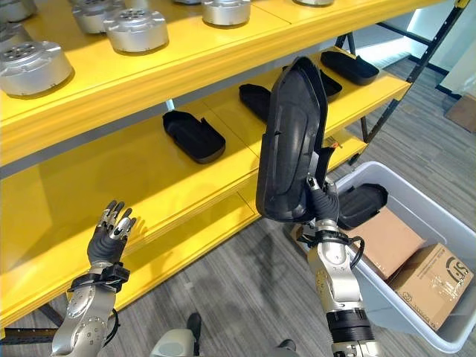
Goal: Move parts from the plastic box to the shelf.
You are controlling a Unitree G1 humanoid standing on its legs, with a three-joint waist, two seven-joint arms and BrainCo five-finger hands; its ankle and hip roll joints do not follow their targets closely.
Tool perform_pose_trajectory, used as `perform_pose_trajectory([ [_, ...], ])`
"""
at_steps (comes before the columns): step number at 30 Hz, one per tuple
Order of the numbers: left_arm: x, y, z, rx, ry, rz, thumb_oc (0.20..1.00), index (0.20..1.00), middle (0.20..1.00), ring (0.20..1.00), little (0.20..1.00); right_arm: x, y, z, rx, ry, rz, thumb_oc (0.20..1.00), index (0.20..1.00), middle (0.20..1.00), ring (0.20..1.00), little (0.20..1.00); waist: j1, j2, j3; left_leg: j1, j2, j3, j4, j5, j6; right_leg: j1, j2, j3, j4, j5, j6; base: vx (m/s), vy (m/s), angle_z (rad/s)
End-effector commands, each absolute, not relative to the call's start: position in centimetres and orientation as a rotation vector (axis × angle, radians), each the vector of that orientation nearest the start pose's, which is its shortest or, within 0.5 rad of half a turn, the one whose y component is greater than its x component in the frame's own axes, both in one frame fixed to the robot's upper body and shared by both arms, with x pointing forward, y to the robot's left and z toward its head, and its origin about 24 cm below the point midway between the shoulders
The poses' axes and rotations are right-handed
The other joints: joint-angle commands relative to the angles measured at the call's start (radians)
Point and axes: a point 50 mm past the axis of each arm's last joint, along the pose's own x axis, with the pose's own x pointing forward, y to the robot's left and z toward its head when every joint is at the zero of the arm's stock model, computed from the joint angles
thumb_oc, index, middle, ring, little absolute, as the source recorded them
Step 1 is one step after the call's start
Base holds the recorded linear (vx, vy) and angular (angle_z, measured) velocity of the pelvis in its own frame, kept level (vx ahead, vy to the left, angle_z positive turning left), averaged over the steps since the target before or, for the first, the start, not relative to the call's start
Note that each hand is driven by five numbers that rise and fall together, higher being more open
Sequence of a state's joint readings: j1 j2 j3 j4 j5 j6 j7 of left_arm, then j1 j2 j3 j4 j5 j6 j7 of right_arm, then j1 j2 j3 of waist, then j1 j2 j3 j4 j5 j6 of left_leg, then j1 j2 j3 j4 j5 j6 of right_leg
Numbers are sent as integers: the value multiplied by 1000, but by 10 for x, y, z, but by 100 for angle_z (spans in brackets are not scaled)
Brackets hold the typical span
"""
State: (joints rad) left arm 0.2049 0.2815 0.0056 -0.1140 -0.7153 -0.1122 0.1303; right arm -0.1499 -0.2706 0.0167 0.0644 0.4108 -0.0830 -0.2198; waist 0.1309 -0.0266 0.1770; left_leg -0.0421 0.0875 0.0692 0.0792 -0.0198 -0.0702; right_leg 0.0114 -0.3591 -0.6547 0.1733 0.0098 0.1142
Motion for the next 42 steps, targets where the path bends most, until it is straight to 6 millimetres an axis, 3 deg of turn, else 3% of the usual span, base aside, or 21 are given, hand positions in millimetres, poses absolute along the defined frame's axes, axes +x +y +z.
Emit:
perform_pose_trajectory([
  [1,209,227,69,-370,-151,193,1000,1000,1000,1000,1000,286,-196,120,189,-344,-132,200,200,200,200,200,15,-25,-42,-47,-42,-55,4,-87,34,90,-92,44,-37,49,92,19,224,9],
  [5,210,228,72,-352,-163,193,1000,1000,1000,1000,1000,286,-194,117,205,-334,-138,200,200,200,200,200,17,-25,-36,-44,-86,-76,9,-101,67,64,-120,95,30,65,91,22,199,19],
  [7,216,227,74,-337,-174,176,1000,1000,1000,1000,1000,283,-195,113,221,-325,-141,200,200,200,200,200,-28,-17,-15,-45,-118,-108,12,-79,93,-14,-58,295,80,100,44,-23,179,57],
  [9,219,226,76,-319,-177,162,1000,1000,1000,1000,1000,282,-193,113,235,-327,-131,200,200,200,200,200,-49,0,-5,-36,-121,-132,-1,-67,101,-86,18,407,109,72,26,3,123,92],
  [10,220,226,76,-315,-178,158,1000,1000,1000,1000,1000,282,-193,112,241,-324,-131,200,200,200,200,200,-55,5,1,-30,-122,-137,-3,-67,103,-108,31,427,113,67,20,56,59,40],
  [12,221,225,78,-312,-184,148,1000,1000,1000,1000,1000,282,-193,113,251,-327,-131,200,200,200,200,200,-67,11,7,-29,-123,-150,-3,-66,103,-139,38,460,94,81,21,44,3,24],
  [16,224,222,80,-310,-193,130,1000,1000,1000,1000,1000,280,-192,112,284,-329,-113,200,200,200,200,200,-116,6,46,-4,-124,-206,4,-90,88,-220,86,634,-79,84,53,78,-79,34],
  [19,224,222,79,-305,-197,125,1000,1000,1000,1000,1000,276,-194,110,301,-328,-104,200,200,200,200,200,-128,-12,47,6,-127,-239,11,-110,74,-227,95,666,-143,96,69,107,-151,64],
  [22,224,220,77,-324,-192,114,1000,1000,1000,1000,1000,270,-197,103,311,-304,-106,200,200,200,200,200,-138,-27,35,17,-132,-256,7,-115,67,-184,92,667,-163,93,72,99,-136,56],
  [25,219,219,70,-358,-165,135,1000,1000,1000,1000,1000,265,-199,97,321,-280,-99,200,200,200,200,200,-139,-30,1,42,-87,-279,-20,-111,46,-156,119,653,-143,62,63,168,-287,12],
  [27,216,219,66,-373,-146,145,1000,1000,1000,1000,1000,262,-199,96,328,-275,-93,200,200,200,200,200,-142,-26,-14,52,-58,-293,-37,-104,32,-138,133,631,-139,37,51,116,-303,13],
  [28,215,219,65,-381,-138,149,1000,1000,1000,1000,1000,260,-200,96,333,-278,-91,200,200,200,200,200,-142,-19,-30,46,-20,-318,-51,-84,12,-126,169,622,-125,-9,29,85,-306,20],
  [31,214,219,63,-387,-132,155,1000,1000,1000,1000,1000,260,-198,98,341,-287,-78,200,200,200,200,200,-141,-12,-35,44,7,-334,-61,-70,-1,-126,195,611,-102,-44,13,48,-288,31],
  [32,214,219,63,-399,-131,163,1000,1000,1000,1000,1000,260,-196,103,346,-309,-65,200,200,200,200,200,-136,-7,-34,35,33,-352,-63,-55,-17,-130,226,602,-63,-85,-5,17,-237,32],
  [36,216,213,63,-424,-128,148,1000,1000,1000,1000,1000,262,-194,110,337,-339,-48,200,200,200,200,200,-135,-3,-23,2,47,-384,-58,-21,-36,-139,250,582,-20,-123,-30,-41,-219,32],
  [37,220,208,63,-454,-126,131,1000,1000,1000,1000,1000,263,-196,114,337,-356,-56,200,200,200,200,200,-138,-10,-4,-45,44,-368,-7,-21,-44,-144,248,561,12,-147,-43,-113,-174,61],
  [40,226,198,65,-468,-122,82,1000,1000,1000,1000,1000,265,-200,124,315,-400,-78,200,200,200,200,200,-163,-13,17,-90,115,-168,40,6,-33,-145,206,476,73,-178,-52,-87,-103,100],
  [42,225,198,67,-449,-127,63,1000,1000,1000,1000,1000,267,-196,124,327,-396,-70,200,200,200,200,200,-153,0,25,-83,128,-142,34,15,-34,-144,201,443,114,-197,-54,-18,-53,98],
])
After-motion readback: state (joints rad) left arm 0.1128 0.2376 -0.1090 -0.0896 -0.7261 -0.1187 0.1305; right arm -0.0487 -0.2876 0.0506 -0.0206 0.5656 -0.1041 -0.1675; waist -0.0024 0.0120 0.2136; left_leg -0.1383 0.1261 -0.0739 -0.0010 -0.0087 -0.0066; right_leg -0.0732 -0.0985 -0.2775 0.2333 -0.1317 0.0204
